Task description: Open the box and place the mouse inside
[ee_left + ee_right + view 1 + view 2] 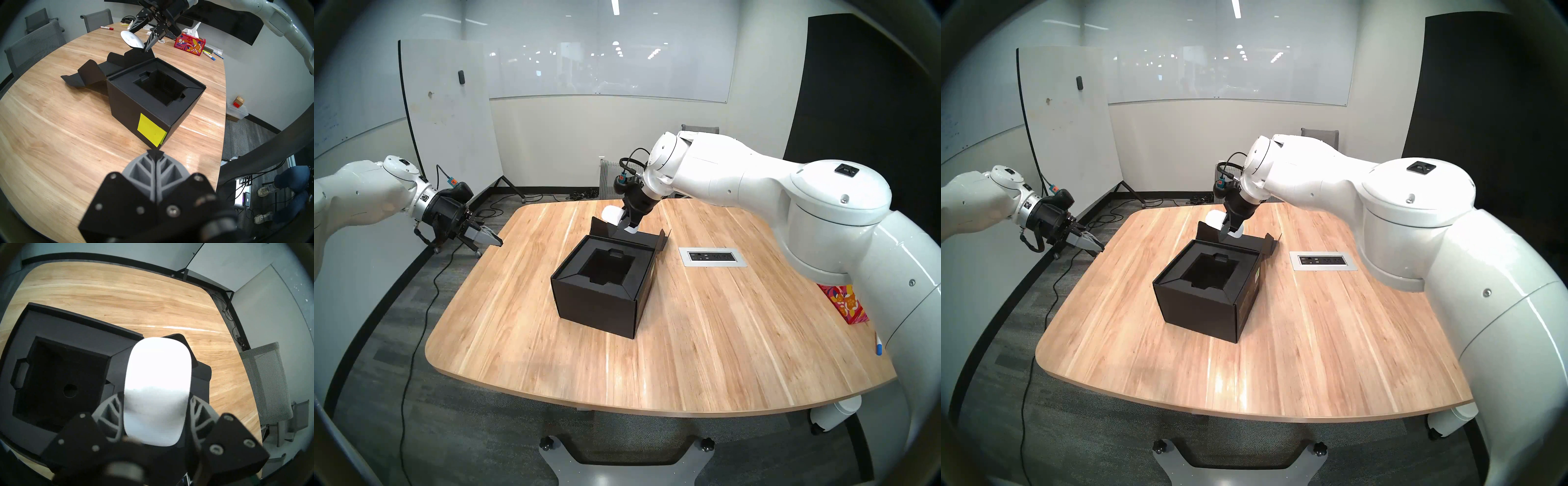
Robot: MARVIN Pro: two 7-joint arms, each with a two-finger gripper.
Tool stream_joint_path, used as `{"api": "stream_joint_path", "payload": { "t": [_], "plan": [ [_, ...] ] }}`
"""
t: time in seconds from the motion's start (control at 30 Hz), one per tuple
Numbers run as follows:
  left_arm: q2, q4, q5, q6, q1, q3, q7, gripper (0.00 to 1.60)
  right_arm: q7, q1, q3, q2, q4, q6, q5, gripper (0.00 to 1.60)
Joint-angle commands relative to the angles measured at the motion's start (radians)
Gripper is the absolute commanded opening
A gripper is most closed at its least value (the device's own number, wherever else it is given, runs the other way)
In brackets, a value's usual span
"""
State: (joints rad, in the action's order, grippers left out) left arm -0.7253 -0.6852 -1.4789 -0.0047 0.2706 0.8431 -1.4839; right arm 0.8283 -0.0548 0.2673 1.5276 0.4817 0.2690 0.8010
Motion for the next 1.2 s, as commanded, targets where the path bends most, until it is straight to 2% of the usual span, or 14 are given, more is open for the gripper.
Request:
{"api": "stream_joint_path", "payload": {
  "t": [0.0, 0.57, 1.17],
  "plan": [
    [0.000, 0.000, -0.006, 0.000, 0.020, -0.005, 0.000, 0.00, -0.004, -0.001, -0.008, 0.039, -0.069, -0.051, -0.003, 0.00],
    [-0.001, 0.001, -0.006, 0.000, 0.019, -0.005, 0.000, 0.00, 0.001, 0.019, -0.009, 0.095, -0.181, -0.129, -0.004, 0.00],
    [-0.001, 0.001, -0.006, 0.000, 0.020, -0.005, 0.000, 0.00, 0.058, -0.002, -0.016, 0.176, -0.227, -0.119, -0.005, 0.00]
  ]
}}
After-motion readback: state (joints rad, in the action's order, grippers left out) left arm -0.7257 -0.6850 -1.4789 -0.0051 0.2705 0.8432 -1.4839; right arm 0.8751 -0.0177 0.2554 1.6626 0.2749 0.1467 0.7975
